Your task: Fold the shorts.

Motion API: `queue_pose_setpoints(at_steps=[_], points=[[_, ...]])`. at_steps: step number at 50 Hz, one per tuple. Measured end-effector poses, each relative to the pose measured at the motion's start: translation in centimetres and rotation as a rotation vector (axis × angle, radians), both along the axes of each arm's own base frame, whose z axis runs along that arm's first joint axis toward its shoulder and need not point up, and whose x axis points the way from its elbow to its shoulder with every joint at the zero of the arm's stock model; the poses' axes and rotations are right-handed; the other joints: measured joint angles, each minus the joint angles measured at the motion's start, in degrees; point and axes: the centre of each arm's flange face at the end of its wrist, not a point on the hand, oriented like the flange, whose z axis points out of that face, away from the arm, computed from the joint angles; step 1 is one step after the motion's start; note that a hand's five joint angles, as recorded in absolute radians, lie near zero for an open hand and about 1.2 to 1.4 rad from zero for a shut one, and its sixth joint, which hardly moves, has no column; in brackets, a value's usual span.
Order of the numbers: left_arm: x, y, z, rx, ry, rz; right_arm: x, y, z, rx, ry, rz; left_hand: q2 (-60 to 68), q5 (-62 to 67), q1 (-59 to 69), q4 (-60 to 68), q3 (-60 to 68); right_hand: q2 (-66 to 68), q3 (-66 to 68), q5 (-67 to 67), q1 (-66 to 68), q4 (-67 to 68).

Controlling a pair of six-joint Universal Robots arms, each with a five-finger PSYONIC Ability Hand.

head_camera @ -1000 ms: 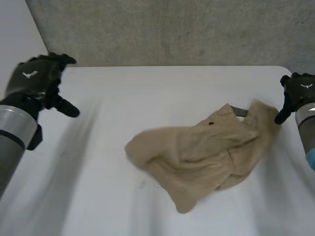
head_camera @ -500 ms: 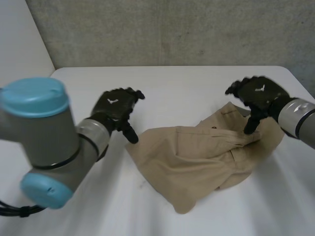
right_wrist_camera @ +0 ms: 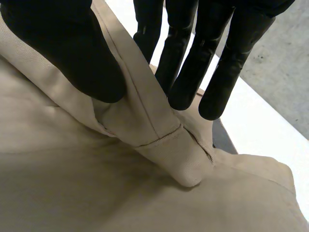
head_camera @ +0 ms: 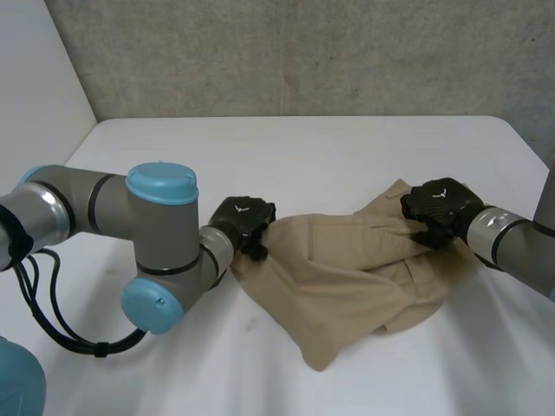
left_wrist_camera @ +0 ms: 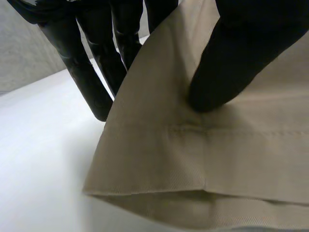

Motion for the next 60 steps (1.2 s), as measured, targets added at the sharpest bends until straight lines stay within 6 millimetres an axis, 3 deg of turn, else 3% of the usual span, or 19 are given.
queue_pose_setpoints(at_steps=[6,16,18,22,25,29,31,35,41,43,44,48,49,51,52,54,56,57,60], points=[[0.1,0.3,2.8,-0.064,0.015,0.016,0.1,-0.3,2.2,-0.062,-0.018,-0.012,3.88,1.62,0.13,4.34,3.87,0.00,0.16,0.08,0.00,0.27],[2.0,3.0,14.9,-0.323,0.136,0.022,-0.5,1.8,13.7,-0.350,-0.113,-0.065,4.08,1.62,0.13,4.34,4.06,0.00,0.16,0.09,0.00,0.28],[3.2,4.7,19.5,-0.434,0.188,0.024,-0.8,3.8,18.3,-0.472,-0.156,-0.075,4.09,1.62,0.13,4.34,4.09,0.17,0.16,0.09,0.00,0.28],[5.4,7.7,25.6,-0.589,0.268,0.033,-1.5,6.8,23.4,-0.618,-0.204,-0.080,4.14,1.62,0.13,4.34,4.10,0.18,0.16,0.09,0.00,0.29],[7.2,10.1,29.4,-0.689,0.330,0.043,-2.4,11.3,28.8,-0.785,-0.260,-0.082,4.22,1.62,0.13,4.35,4.31,0.18,0.16,0.09,0.00,0.31],[8.2,11.6,31.4,-0.743,0.366,0.049,-2.6,12.8,30.4,-0.829,-0.278,-0.080,4.22,1.62,0.13,4.35,4.32,0.17,0.16,0.09,0.00,0.52],[10.0,13.9,33.8,-0.808,0.410,0.058,-2.7,14.9,32.0,-0.846,-0.295,-0.063,4.25,2.78,0.13,4.35,4.35,0.17,0.16,0.09,0.00,0.52],[10.4,14.5,33.8,-0.797,0.403,0.059,-2.3,14.8,31.4,-0.792,-0.293,-0.047,4.26,2.78,0.13,4.36,4.35,0.18,0.16,0.09,0.00,0.52],[9.1,12.5,30.5,-0.675,0.318,0.055,-0.6,12.4,27.7,-0.625,-0.275,-0.013,4.28,2.78,0.16,4.40,4.35,0.17,0.16,0.09,0.22,0.52],[7.8,9.9,27.4,-0.584,0.251,0.058,0.5,10.9,25.3,-0.537,-0.262,0.008,4.31,2.78,0.16,4.54,4.36,0.17,0.16,0.25,0.43,0.52],[7.8,9.9,27.4,-0.584,0.251,0.058,0.5,10.9,25.3,-0.537,-0.262,0.008,4.31,2.78,0.16,4.54,4.36,0.17,0.16,0.25,0.43,0.52],[5.9,3.9,21.1,-0.445,0.126,0.092,3.1,7.1,19.5,-0.369,-0.224,0.043,4.31,2.78,0.27,4.55,4.36,0.17,0.16,1.01,0.43,0.52],[5.9,3.9,21.1,-0.445,0.126,0.092,3.1,7.1,19.5,-0.369,-0.224,0.043,4.31,2.78,0.27,4.55,4.36,0.17,0.16,1.01,0.43,0.52],[5.3,-0.5,18.0,-0.432,0.077,0.127,4.4,5.1,17.1,-0.346,-0.211,0.045,4.31,2.78,0.33,4.57,4.36,0.18,0.16,1.08,0.43,0.52],[5.3,-0.5,18.0,-0.432,0.077,0.127,4.4,5.1,17.1,-0.346,-0.211,0.045,4.31,2.78,0.33,4.57,4.36,0.18,0.16,1.08,0.43,0.52],[4.8,-3.6,16.5,-0.470,0.068,0.151,5.7,2.5,15.0,-0.392,-0.210,0.024,4.31,2.78,0.33,4.57,4.36,0.18,0.16,1.08,0.43,0.52],[4.8,-3.6,16.5,-0.470,0.068,0.151,5.7,2.5,15.0,-0.392,-0.210,0.024,4.31,2.78,0.33,4.57,4.36,0.18,0.16,1.08,0.43,0.52],[3.8,-7.4,15.6,-0.582,0.098,0.177,6.5,0.6,14.4,-0.482,-0.229,-0.005,4.32,2.78,0.33,4.57,4.39,0.18,0.16,1.08,0.43,0.52],[2.7,-10.5,15.3,-0.725,0.156,0.203,7.8,-3.0,13.8,-0.711,-0.300,-0.064,0.01,-0.43,-3.31,0.08,0.19,0.54,0.27,0.96,0.27,0.31]])
